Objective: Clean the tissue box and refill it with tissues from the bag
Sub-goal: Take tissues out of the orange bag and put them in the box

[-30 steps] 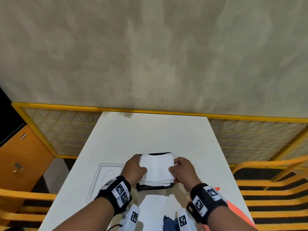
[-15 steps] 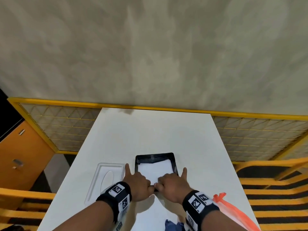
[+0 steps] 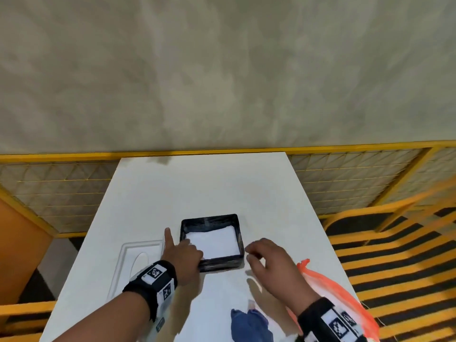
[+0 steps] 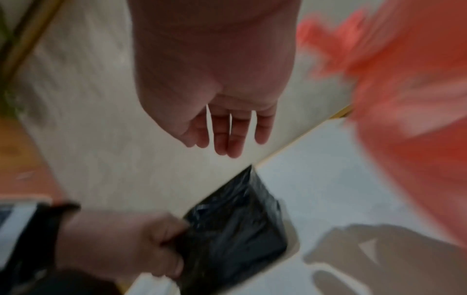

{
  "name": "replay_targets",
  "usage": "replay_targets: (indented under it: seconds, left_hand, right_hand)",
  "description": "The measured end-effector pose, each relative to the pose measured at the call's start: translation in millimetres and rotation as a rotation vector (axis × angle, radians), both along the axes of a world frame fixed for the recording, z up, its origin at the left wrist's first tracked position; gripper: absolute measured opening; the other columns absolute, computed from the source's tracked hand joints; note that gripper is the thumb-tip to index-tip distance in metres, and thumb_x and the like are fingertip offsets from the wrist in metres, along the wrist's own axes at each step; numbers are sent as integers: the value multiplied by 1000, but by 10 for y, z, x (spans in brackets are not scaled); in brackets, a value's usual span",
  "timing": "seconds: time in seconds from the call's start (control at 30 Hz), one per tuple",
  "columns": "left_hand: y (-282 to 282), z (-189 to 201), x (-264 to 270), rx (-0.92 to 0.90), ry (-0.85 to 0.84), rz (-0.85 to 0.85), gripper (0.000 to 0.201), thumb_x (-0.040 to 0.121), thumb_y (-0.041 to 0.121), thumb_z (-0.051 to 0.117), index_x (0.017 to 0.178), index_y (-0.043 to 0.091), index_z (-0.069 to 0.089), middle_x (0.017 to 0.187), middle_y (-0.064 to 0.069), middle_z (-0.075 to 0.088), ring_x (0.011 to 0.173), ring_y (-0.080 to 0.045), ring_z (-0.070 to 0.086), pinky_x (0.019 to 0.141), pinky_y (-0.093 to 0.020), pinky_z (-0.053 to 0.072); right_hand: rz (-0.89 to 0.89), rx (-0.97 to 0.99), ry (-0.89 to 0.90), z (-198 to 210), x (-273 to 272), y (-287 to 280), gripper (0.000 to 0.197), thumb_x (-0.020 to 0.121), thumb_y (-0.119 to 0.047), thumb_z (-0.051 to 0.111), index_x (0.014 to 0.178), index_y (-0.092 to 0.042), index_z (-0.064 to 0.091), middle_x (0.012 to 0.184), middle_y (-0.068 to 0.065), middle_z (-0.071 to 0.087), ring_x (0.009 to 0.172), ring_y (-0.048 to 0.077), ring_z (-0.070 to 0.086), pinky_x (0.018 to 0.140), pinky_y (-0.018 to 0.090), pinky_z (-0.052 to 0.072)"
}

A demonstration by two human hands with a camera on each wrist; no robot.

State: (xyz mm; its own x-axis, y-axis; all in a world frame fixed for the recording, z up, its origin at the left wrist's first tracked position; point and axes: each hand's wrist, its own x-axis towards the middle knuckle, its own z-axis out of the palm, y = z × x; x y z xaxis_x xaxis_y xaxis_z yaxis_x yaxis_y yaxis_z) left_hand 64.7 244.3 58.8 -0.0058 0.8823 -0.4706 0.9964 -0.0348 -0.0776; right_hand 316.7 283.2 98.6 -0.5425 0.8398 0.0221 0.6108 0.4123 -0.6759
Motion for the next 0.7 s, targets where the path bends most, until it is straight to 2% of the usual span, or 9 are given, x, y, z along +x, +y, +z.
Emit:
replay_targets:
  seconds: [0.1,0.2,0.27,0.33,0.37,0.43,0.53,0.6,0.7]
  left_hand:
    - [-2,94,115,52,-33,-12,35,79,33,46,111,28,58,115,6,57,126,-21,44,105,-77,0]
    - [27,198,465,279,-253,-36,35,82,40,48,112,30,63,112,8,61,113,-21,57,103,-52,32]
    - [55,289,856,420,-569,-116,33,86,38,48,109,27,68,103,7,66,100,-17,64,88,-37,47]
    - [48,438,1364,379,-799,-277,34,91,37,44,111,23,69,104,6,68,97,-13,63,85,-32,50]
    - [37,486,1615,322,-837,-370,34,92,34,44,113,22,68,107,4,69,100,-14,62,87,-31,50]
    - [33,511,2115,194,-779,-571,35,91,23,44,118,20,66,115,-2,68,104,-18,60,86,-33,49]
    - [71,405,2643,94,-530,-747,33,87,13,45,112,18,67,113,-8,69,100,-29,64,78,-38,48]
    - [129,347,2768,107,-350,-741,32,89,10,49,115,20,64,115,-8,68,101,-32,65,80,-40,46]
    - [240,197,2696,16,-148,-602,38,90,9,49,127,16,51,122,-11,59,107,-38,63,86,-43,47]
  right_hand:
    - [-272,-112,5,160,722,-157,18,92,-11,58,84,-24,67,73,-10,67,70,0,62,60,15,47]
    - [-537,-276,123,227,1315,-310,23,96,-10,55,80,-19,69,64,2,67,55,11,62,52,27,50]
    - [-680,-292,137,147,1558,-370,24,98,-10,52,80,-16,67,67,4,68,60,19,64,57,36,56]
    - [-614,-280,-1,-43,1669,-389,24,98,-13,50,82,-18,68,78,-2,71,71,17,66,69,37,56]
    - [-526,-278,-102,-144,1658,-377,23,98,-14,50,87,-19,69,87,-6,72,79,14,64,72,31,52]
    - [-381,-215,-295,-334,1631,-365,20,95,-15,51,98,-18,70,99,-6,69,91,13,61,73,23,41]
    - [-311,-140,-444,-612,1650,-327,23,88,-21,49,101,-19,69,104,3,69,99,22,63,81,29,44]
    - [-400,-145,-498,-739,1732,-336,27,86,-23,48,106,-23,66,109,3,68,102,24,63,86,33,48]
    - [-467,-159,-575,-772,1840,-358,48,82,-17,50,128,-24,55,123,4,64,114,27,59,96,40,48]
